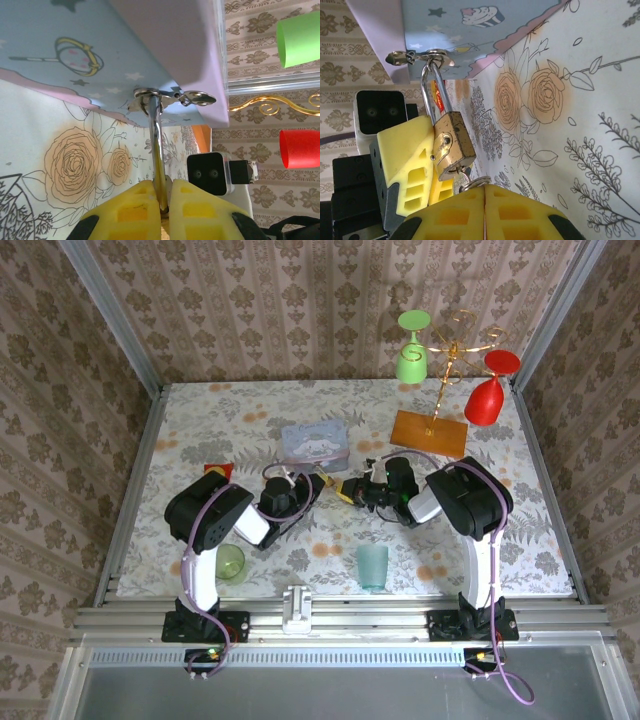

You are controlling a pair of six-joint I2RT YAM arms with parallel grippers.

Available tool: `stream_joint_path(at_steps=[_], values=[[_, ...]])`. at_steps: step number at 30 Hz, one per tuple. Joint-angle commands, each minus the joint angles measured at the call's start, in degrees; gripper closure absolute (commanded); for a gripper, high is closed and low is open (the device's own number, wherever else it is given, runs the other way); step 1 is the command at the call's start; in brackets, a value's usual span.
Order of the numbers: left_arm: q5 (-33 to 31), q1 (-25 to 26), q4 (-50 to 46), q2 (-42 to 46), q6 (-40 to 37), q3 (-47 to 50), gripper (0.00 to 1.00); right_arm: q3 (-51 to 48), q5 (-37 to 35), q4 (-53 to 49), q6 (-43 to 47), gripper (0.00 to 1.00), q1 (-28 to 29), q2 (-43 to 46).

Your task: Unlock a padlock with a key

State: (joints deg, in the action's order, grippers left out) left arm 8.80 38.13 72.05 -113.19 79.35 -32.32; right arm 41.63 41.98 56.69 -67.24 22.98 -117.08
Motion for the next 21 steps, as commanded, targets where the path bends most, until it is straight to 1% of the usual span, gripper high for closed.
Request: stream_joint_path(at_steps=[1,3,4,5,6,9,10,11,13,14,15,18,21], values=[[4.30,1.29,1.78,2.19,0.30,-0.30,1.00,0.35,-1.13,3.24,0.19,0.90,0.26,1.10],[4.23,0.86,1.74,1.93,-0.23,-0.51,1.00,-2.76,-3.67,-0.88,3.99,0.85,0.29,4.16],[4.21,0.65,1.77,1.70,-0.26,-0.68,1.00,-3.92,-5.25,-5.10,6.70,0.83,0.24,6.05],[4.38,0.47,1.71,1.49,-0.34,-0.89,1.00,-4.80,-8.23,-11.44,11.02,0.80,0.31,8.89],[4.47,0.24,1.74,1.39,-0.59,-1.13,1.00,-5.03,-11.38,-19.29,15.83,0.75,0.42,12.04],[5.27,0.34,1.51,1.21,-1.17,-1.65,1.00,-2.80,-20.70,-39.35,30.11,0.74,1.31,19.70],[5.65,0.43,1.40,1.22,-1.49,-1.79,1.00,-1.39,-22.80,-44.15,33.98,0.74,1.65,21.16],[5.66,0.60,1.14,1.37,-1.51,-1.64,1.00,0.27,-24.39,-48.70,38.05,0.74,1.74,21.87],[5.61,0.72,1.13,1.35,-1.66,-1.22,1.00,3.26,-24.56,-54.71,42.60,0.73,1.65,21.84],[5.57,0.69,1.46,1.31,-1.66,-0.97,1.00,4.73,-22.76,-55.84,43.98,0.70,1.64,21.30],[5.38,0.71,1.51,1.45,-1.91,-0.67,1.00,5.48,-19.37,-55.28,44.46,0.67,1.65,20.61],[4.42,0.85,1.36,2.82,-3.15,0.47,1.00,5.31,-10.27,-47.41,41.14,0.58,1.63,19.31],[4.46,0.81,1.38,3.41,-2.93,1.03,1.00,6.28,-4.63,-40.58,37.08,0.58,1.66,16.79]])
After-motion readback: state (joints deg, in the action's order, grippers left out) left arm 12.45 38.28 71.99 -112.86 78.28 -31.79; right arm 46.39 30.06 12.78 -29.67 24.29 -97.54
